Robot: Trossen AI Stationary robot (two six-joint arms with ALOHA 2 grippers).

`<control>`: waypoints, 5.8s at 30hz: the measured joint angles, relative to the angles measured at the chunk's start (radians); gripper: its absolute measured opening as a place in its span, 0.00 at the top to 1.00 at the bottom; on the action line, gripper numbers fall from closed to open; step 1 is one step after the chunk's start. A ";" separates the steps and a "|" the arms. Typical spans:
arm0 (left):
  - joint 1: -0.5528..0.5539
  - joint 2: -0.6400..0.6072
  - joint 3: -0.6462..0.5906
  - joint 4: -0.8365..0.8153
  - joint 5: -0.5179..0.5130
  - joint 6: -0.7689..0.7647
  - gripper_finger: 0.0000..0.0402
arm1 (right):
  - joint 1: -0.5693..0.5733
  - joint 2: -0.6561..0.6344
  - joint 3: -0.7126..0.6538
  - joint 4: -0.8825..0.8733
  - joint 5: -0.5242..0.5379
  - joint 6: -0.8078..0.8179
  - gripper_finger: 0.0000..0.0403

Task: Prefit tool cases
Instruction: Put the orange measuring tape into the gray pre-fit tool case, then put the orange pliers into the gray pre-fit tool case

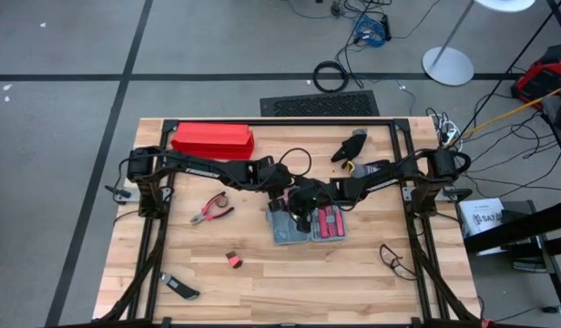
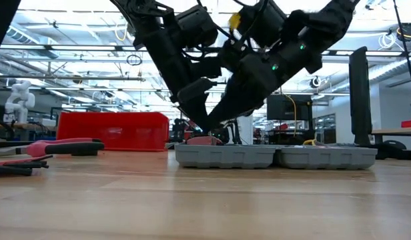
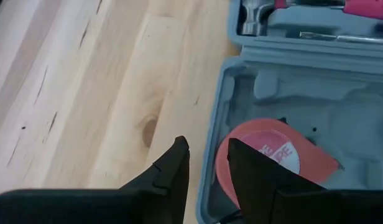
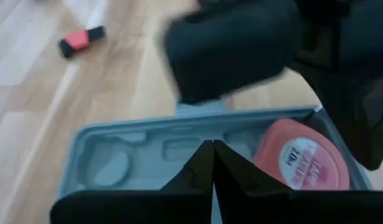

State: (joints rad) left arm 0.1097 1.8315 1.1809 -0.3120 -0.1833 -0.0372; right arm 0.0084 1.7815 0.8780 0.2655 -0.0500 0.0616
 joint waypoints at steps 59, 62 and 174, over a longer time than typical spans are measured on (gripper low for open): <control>-0.002 0.032 0.048 -0.147 -0.016 -0.011 0.71 | -0.121 0.073 -0.004 0.036 0.125 -0.025 1.00; 0.000 0.058 0.048 -0.143 -0.015 -0.017 0.71 | -0.125 0.087 -0.004 0.040 0.123 -0.012 1.00; 0.018 -0.100 -0.097 -0.146 0.041 -0.111 0.71 | -0.108 -0.054 0.000 -0.143 0.150 -0.047 1.00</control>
State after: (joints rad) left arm 0.1276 1.7316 1.0840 -0.4575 -0.1423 -0.1485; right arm -0.0991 1.7274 0.8783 0.1227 0.1001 0.0143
